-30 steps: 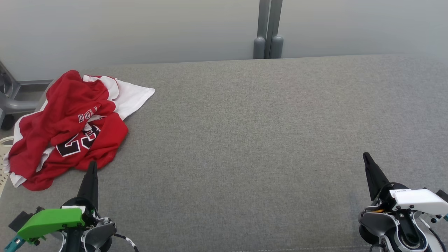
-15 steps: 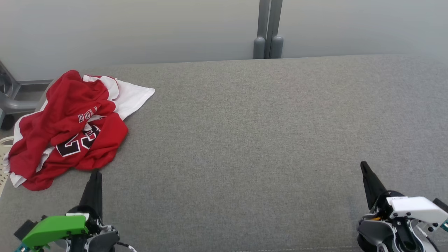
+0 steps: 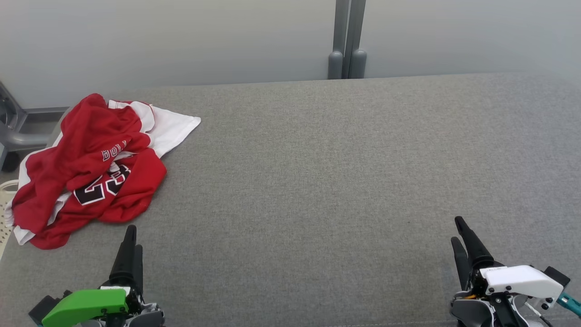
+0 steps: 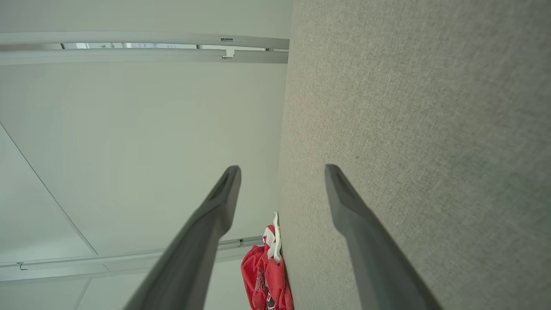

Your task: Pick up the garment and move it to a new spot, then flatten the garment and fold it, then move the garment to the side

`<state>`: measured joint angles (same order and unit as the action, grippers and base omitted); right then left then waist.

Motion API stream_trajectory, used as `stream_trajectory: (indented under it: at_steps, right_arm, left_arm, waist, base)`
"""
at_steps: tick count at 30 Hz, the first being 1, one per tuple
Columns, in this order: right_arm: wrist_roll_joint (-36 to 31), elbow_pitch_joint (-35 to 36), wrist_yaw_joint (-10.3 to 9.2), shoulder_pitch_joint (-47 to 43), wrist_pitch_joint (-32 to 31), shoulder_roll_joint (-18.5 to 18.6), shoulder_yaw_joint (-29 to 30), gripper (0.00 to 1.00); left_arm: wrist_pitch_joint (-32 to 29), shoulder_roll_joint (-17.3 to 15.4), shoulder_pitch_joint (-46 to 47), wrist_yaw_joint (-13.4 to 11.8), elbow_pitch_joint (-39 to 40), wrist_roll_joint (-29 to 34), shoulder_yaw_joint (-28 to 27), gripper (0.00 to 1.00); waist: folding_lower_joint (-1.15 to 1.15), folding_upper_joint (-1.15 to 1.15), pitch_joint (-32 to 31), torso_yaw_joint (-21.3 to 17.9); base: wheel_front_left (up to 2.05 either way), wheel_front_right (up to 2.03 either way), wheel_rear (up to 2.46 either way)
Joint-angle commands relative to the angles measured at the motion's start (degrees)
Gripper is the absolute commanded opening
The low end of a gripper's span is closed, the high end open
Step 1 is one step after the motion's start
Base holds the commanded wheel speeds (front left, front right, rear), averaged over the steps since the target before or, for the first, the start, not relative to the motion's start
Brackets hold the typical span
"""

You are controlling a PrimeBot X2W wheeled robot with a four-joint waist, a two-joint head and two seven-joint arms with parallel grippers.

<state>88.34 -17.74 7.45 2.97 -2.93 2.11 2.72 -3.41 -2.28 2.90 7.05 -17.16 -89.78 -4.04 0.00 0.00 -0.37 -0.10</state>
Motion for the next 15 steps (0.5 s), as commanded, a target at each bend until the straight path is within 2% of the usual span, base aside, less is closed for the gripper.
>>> stream_trajectory:
  at_steps: [1,15]
  right_arm:
    - [-1.8,0.2,0.01,1.9,0.7,0.4,-0.6,1.00]
    - [-16.3,-3.2,0.01,4.0,4.1,0.5,-2.3,1.00]
  left_arm:
    - [0.7,-0.5,0.7,-0.2,0.7,1.5,0.2,1.00]
    - [4.2,-0.4,0.7,-1.9,0.5,14.0,2.2,1.00]
  waist:
    - [0.00,0.00,-0.1,0.0]
    - [0.00,0.00,-0.7,-0.1]
  base:
    - [0.00,0.00,0.00]
    - [0.00,0.00,0.00]
